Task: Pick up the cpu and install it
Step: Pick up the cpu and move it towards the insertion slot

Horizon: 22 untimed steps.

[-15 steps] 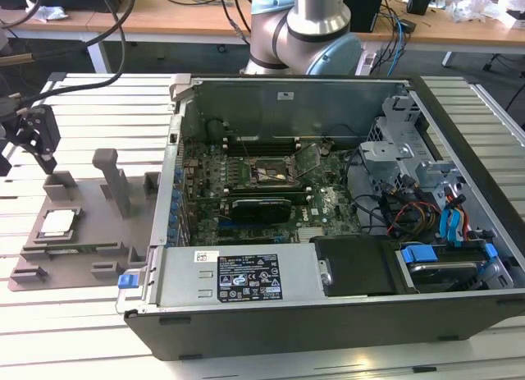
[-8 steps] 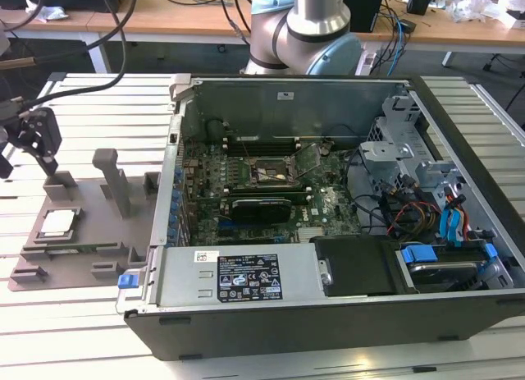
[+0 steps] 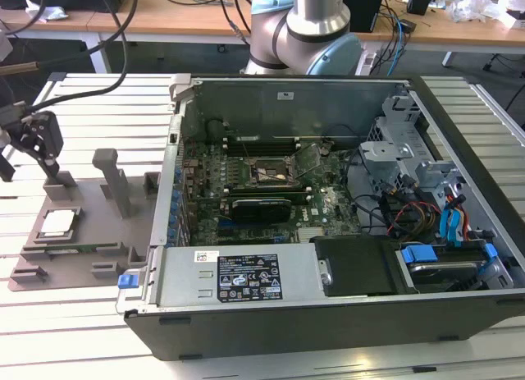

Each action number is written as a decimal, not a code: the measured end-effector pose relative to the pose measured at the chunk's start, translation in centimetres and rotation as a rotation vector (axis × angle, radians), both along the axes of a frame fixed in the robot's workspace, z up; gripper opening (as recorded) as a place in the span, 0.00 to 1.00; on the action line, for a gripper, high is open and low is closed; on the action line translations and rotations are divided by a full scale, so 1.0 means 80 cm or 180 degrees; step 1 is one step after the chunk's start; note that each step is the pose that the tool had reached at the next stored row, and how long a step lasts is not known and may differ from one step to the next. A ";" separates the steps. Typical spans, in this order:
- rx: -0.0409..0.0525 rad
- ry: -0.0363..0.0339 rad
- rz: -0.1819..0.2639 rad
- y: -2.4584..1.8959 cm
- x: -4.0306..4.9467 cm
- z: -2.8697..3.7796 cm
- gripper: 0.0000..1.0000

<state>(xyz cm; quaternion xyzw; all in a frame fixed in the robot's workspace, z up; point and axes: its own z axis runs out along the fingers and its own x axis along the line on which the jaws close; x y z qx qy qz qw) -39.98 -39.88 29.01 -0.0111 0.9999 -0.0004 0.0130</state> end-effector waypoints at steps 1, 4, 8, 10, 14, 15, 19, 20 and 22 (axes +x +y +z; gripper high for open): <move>0.0000 0.0000 0.0000 0.0000 0.000 -0.0006 0.66; 0.0000 0.0000 0.0000 0.0000 0.000 -0.0040 0.66; 0.0000 0.0000 0.0000 0.0000 0.000 -0.0168 0.66; 0.0000 0.0000 0.0000 0.0000 0.000 -0.0183 0.66; 0.0000 0.0000 0.0000 0.0000 0.000 -0.0216 0.66; 0.0000 0.0000 0.0000 0.0000 0.000 -0.0228 0.66; 0.0000 -0.0001 0.0000 0.0000 0.000 -0.0253 0.66; 0.0000 0.0000 0.0000 0.0000 0.000 -0.0259 0.66; 0.0000 0.0000 0.0000 0.0000 0.000 -0.0287 0.66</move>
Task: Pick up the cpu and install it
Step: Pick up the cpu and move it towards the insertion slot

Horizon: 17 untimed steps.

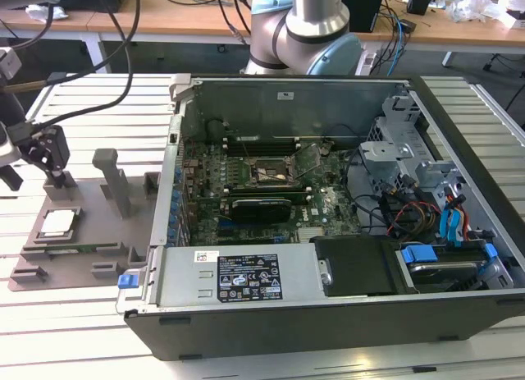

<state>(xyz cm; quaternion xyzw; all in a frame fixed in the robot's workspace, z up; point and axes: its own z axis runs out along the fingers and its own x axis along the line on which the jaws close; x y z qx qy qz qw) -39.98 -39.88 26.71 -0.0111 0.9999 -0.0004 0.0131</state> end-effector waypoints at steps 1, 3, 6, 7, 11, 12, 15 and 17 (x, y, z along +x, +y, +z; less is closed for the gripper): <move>0.0000 0.0000 0.0000 0.0000 0.000 -0.0012 0.66; 0.0000 0.0000 0.0000 0.0000 0.000 -0.0028 0.66; 0.0000 0.0000 0.0000 0.0000 0.000 -0.0046 0.66; 0.0000 0.0000 0.0000 0.0000 0.000 -0.0064 0.66; 0.0000 0.0000 0.0000 0.0000 0.000 -0.0093 0.66; 0.0000 0.0000 0.0000 0.0000 0.000 -0.0103 0.66; 0.0000 0.0000 0.0000 0.0000 0.000 -0.0125 0.66; 0.0000 0.0000 0.0000 0.0000 0.000 -0.0143 0.66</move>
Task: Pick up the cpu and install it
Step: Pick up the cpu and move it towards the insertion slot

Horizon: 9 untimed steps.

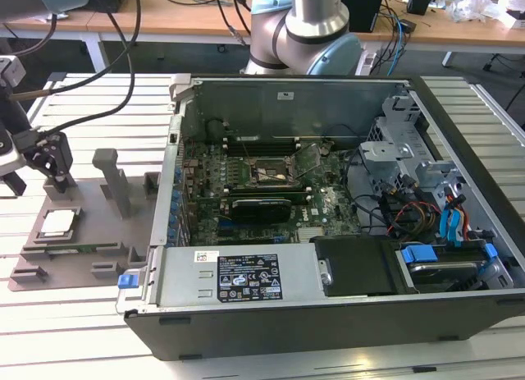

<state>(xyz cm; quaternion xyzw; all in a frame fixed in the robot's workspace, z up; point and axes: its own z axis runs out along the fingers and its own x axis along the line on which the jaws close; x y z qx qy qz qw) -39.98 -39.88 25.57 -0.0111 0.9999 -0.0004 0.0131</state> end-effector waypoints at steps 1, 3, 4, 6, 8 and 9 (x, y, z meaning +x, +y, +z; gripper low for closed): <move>-0.0001 0.0001 0.0000 0.0000 0.000 -0.0007 0.66; -0.0009 0.0000 0.0006 0.0001 0.000 -0.0017 0.66; -0.0022 0.0000 0.0013 0.0000 0.000 -0.0023 0.66; -0.0026 0.0000 0.0021 0.0000 0.000 -0.0038 0.66; -0.0027 0.0000 0.0027 0.0000 0.000 -0.0067 0.66; -0.0028 0.0000 0.0028 -0.0006 0.000 -0.0074 0.66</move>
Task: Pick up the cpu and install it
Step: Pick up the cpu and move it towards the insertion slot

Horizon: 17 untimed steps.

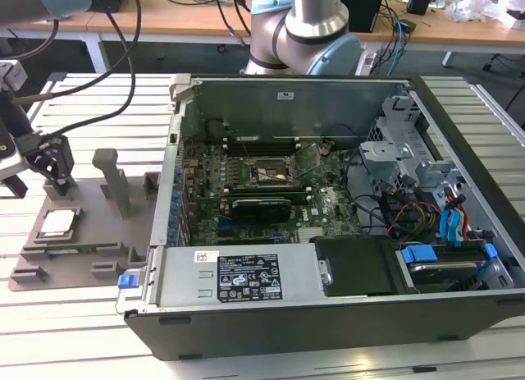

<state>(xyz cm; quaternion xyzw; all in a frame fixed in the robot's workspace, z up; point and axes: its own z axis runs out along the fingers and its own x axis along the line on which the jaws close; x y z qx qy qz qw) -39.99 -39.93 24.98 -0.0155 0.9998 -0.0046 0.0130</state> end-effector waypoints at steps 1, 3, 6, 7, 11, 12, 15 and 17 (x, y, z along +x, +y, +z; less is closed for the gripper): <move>0.0000 0.0000 0.0001 -0.0015 0.000 -0.0013 0.66; 0.0000 0.0000 0.0002 -0.0050 0.000 -0.0038 0.66; 0.0000 0.0000 0.0002 -0.0054 0.000 -0.0064 0.66; 0.0000 0.0000 0.0002 -0.0054 0.000 -0.0074 0.66; 0.0000 0.0000 0.0002 -0.0054 0.000 -0.0106 0.66; 0.0000 0.0000 0.0002 -0.0054 0.000 -0.0110 0.66; 0.0000 0.0000 0.0003 -0.0054 0.000 -0.0141 0.66; 0.0000 0.0000 0.0002 -0.0054 0.000 -0.0153 0.66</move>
